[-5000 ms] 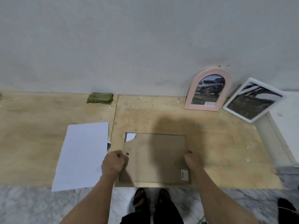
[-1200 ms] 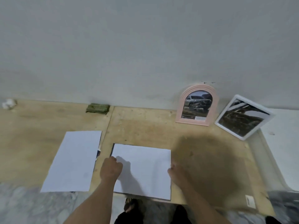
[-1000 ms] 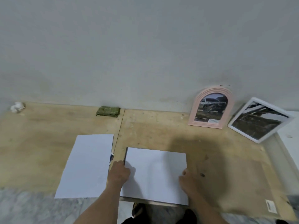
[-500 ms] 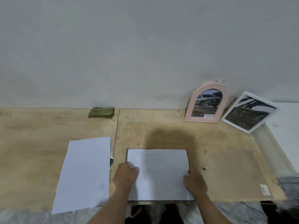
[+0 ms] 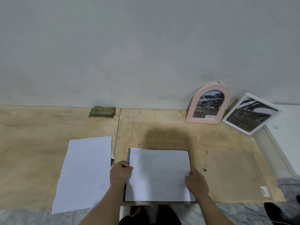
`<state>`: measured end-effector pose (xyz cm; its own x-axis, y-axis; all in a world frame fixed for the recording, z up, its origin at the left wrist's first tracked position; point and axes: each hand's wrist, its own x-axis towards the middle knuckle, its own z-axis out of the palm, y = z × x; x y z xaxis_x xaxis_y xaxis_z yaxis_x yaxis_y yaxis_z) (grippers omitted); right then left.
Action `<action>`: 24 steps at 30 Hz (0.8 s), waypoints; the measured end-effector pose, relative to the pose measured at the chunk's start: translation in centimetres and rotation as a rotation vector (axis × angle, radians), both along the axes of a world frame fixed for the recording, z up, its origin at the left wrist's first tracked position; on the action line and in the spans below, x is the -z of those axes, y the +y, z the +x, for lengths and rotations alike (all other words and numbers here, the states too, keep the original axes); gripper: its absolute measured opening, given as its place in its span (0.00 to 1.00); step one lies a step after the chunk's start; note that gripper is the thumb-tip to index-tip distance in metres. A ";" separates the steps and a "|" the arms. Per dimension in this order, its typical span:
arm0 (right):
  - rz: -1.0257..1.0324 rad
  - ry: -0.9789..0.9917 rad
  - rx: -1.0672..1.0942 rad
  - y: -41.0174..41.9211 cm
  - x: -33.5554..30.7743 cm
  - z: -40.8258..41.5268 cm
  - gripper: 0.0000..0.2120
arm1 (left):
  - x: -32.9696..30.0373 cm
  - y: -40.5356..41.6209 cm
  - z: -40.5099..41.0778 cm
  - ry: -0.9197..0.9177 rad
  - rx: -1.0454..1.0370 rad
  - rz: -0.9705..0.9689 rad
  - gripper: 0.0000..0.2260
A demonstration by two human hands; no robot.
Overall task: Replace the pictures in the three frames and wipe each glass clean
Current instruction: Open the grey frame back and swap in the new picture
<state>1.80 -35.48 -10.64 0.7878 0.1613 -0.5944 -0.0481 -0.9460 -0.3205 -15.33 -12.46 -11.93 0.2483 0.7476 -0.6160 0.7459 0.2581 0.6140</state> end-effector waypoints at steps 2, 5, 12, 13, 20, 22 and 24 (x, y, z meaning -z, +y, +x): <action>0.011 -0.008 -0.020 -0.2 -0.1 0.1 0.03 | -0.1 0.0 -0.1 -0.002 0.018 0.017 0.11; 0.047 -0.013 -0.044 -0.4 -0.3 0.5 0.05 | -0.8 -0.2 -0.5 -0.012 0.073 0.089 0.11; 0.118 0.076 -0.027 -1.2 -1.2 0.8 0.09 | -2.5 -0.2 -3.2 -0.200 -0.040 0.012 0.13; 0.143 0.119 -0.027 -1.2 -1.6 0.6 0.10 | -2.9 -0.1 -3.7 -0.222 -0.080 -0.047 0.13; 0.315 0.315 -0.129 1.1 -3.1 0.5 0.09 | -6.3 0.9 -7.7 -0.422 -0.294 -0.306 0.05; 0.375 0.365 -0.123 2.7 -3.4 -0.3 0.06 | -6.5 1.1 -9.7 -0.480 -0.308 -0.350 0.06; 0.430 0.387 -0.100 4.5 -3.8 -1.3 0.04 | -6.6 1.1 -11.6 -0.506 -0.383 -0.336 0.06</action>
<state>0.54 -30.97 -6.81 0.4953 0.5138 -0.7005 -0.1552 -0.7411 -0.6533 -26.98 -11.38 -5.31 0.3224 0.6295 -0.7070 0.2100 0.6807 0.7018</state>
